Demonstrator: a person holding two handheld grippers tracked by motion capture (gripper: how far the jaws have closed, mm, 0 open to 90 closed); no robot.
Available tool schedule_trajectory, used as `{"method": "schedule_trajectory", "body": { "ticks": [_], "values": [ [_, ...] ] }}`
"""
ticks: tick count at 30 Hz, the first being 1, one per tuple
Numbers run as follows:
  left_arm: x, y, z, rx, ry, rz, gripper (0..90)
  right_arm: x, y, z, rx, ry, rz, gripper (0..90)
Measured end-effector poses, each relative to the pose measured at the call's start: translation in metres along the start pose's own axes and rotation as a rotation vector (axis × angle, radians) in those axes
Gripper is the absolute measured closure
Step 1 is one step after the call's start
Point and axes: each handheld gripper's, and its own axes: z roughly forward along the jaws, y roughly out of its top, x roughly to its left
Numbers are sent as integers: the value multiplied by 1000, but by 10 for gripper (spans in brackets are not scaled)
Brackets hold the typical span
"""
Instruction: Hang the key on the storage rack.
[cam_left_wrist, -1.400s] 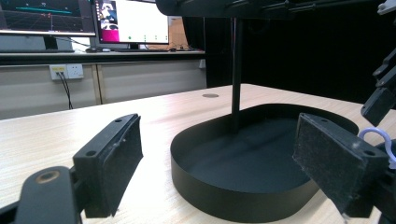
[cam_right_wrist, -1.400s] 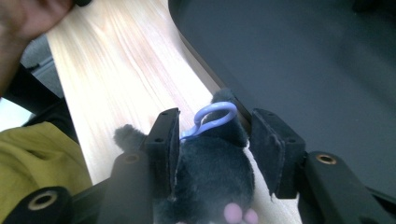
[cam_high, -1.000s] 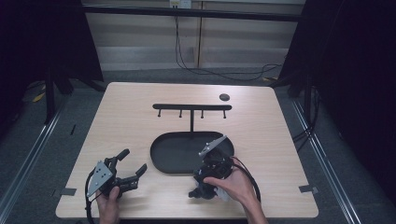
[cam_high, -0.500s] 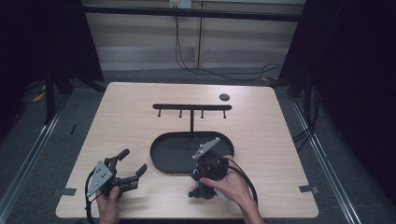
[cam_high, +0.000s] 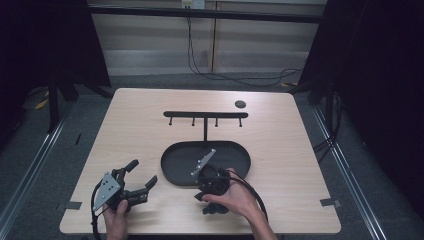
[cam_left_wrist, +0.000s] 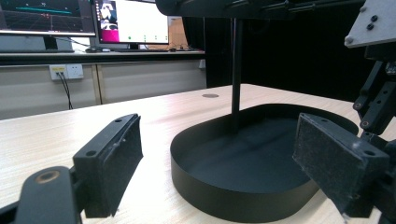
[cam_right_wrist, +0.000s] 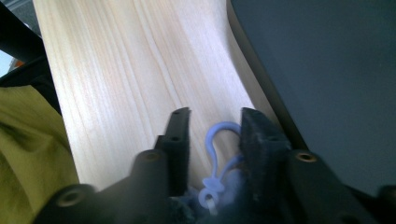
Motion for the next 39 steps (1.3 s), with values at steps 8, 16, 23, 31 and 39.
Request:
{"method": "schedule_trajectory", "body": {
  "ticks": [8, 16, 23, 31, 39],
  "values": [
    [0, 0, 0, -1, 0, -1, 153, -5, -1, 0, 92, -28, 17, 672],
    [0, 0, 0, -2, 0, 1, 153, -12, 3, 3, 198, -8, 18, 672],
    [0, 0, 0, -3, 2, -2, 153, -18, 12, 10, 280, 51, 15, 660],
    [-1, 0, 0, -2, 11, -6, 153, -17, 18, 17, 359, 89, -42, 708],
    [1, 0, 0, 0, -6, 8, 153, -7, 25, 23, 427, 51, -164, 864]
  ]
}}
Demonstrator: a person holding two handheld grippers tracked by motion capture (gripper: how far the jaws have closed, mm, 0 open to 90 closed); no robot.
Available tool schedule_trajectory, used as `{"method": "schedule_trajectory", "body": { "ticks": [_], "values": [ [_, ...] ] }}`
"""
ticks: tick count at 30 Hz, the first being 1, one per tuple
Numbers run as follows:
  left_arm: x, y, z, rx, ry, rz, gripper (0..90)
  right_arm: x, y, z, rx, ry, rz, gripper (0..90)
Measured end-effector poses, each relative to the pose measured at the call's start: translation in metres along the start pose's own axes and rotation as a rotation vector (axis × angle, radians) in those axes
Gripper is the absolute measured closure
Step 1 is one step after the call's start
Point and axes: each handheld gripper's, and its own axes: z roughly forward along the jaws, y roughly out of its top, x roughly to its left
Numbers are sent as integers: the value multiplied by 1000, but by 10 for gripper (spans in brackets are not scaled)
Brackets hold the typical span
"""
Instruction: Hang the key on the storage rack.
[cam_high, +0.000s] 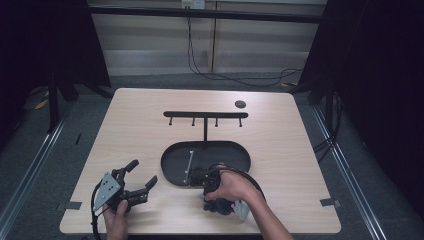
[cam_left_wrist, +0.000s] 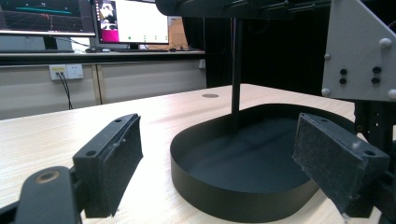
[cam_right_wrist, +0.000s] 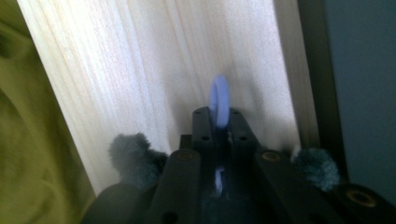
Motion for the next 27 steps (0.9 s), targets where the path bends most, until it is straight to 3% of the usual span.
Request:
{"method": "schedule_trajectory", "body": {
  "ticks": [1, 3, 7, 12, 18, 24, 26, 27],
  "values": [
    [-2, 0, 0, -4, 13, -22, 153, 0, 1, 0, 9, -3, 1, 865],
    [-2, 0, 0, -4, 13, -21, 153, -1, 3, 0, 21, 4, 26, 866],
    [-1, 0, 0, -2, 18, -14, 153, -1, 6, 0, 41, 2, 23, 864],
    [-1, 0, 0, -2, 18, -14, 153, -1, 12, 2, 53, 57, 7, 865],
    [-1, 0, 0, -4, 18, -15, 153, 5, 17, 2, 81, 23, -39, 873],
    [-2, 0, 0, -4, 13, -21, 153, 3, 17, 0, 98, 8, -32, 874],
    [0, 0, 0, -2, 3, -1, 153, 1, 15, -9, 71, -6, -3, 874],
    [-1, 0, 0, -4, 17, -15, 153, 1, 14, -12, 67, -7, -2, 874]
  ]
}}
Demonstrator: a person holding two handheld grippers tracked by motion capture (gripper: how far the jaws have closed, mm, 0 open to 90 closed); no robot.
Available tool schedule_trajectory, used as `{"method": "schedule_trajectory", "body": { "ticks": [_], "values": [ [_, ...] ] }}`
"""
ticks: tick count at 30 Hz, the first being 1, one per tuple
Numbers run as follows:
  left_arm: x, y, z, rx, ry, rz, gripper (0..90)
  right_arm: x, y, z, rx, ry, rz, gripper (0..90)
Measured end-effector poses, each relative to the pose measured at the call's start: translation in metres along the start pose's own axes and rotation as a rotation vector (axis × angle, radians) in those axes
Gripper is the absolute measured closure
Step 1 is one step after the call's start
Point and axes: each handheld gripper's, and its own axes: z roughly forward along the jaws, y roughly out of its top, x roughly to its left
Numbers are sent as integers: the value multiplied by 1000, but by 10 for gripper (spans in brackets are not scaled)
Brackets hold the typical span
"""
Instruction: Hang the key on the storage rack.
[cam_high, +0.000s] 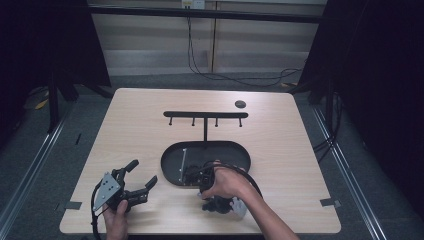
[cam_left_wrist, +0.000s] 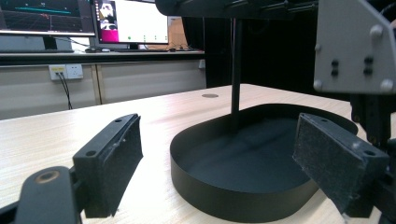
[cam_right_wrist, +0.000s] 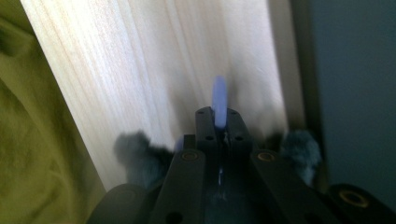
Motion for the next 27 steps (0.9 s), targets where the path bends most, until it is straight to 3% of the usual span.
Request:
{"method": "schedule_trajectory", "body": {
  "ticks": [5, 12, 22, 27],
  "values": [
    [0, 0, 0, 0, 0, 0, 153, -1, -7, -11, -23, 4, 0, 874],
    [0, 0, 0, 2, 0, 1, 153, 1, -20, -39, -57, 1, -39, 874],
    [0, 0, 0, 2, 0, 1, 153, 0, -28, -63, -85, -57, -26, 874],
    [0, 0, 0, 3, 0, 3, 153, 3, -32, -73, -84, -38, -45, 874]
  ]
}}
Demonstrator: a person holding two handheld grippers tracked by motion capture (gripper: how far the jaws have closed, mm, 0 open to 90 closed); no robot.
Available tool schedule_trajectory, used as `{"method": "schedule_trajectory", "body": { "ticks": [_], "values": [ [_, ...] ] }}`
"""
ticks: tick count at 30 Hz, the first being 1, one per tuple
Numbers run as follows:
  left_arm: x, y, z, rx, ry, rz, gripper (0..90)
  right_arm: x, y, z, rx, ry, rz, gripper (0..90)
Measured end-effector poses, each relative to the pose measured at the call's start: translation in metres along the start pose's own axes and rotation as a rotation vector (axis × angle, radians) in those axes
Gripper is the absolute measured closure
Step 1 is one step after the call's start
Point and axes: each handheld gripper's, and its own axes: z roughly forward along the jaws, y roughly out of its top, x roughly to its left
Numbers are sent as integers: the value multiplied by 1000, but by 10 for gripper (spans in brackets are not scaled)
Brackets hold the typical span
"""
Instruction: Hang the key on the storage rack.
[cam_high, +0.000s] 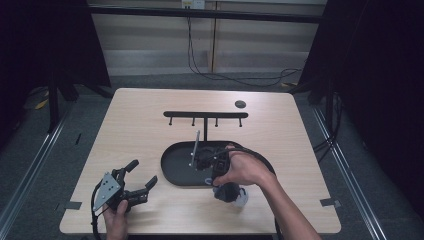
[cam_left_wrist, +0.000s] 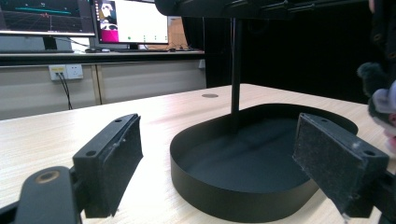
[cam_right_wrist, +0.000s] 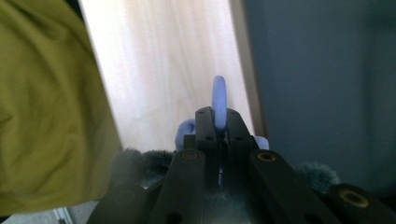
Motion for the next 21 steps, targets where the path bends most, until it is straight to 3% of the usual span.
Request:
{"method": "schedule_trajectory", "body": {
  "ticks": [6, 9, 17, 21],
  "values": [
    [0, 0, 0, 0, 0, 0, 153, 3, -3, -12, -25, -25, -13, 874],
    [0, 0, 0, 0, 0, 0, 153, 2, -5, -23, -77, -47, -20, 875],
    [0, 0, 0, -2, 0, -3, 153, -2, -6, -36, -105, -47, -47, 874],
    [0, 0, 0, -2, 0, -2, 153, -2, -4, -41, -85, -51, -46, 874]
  ]
}}
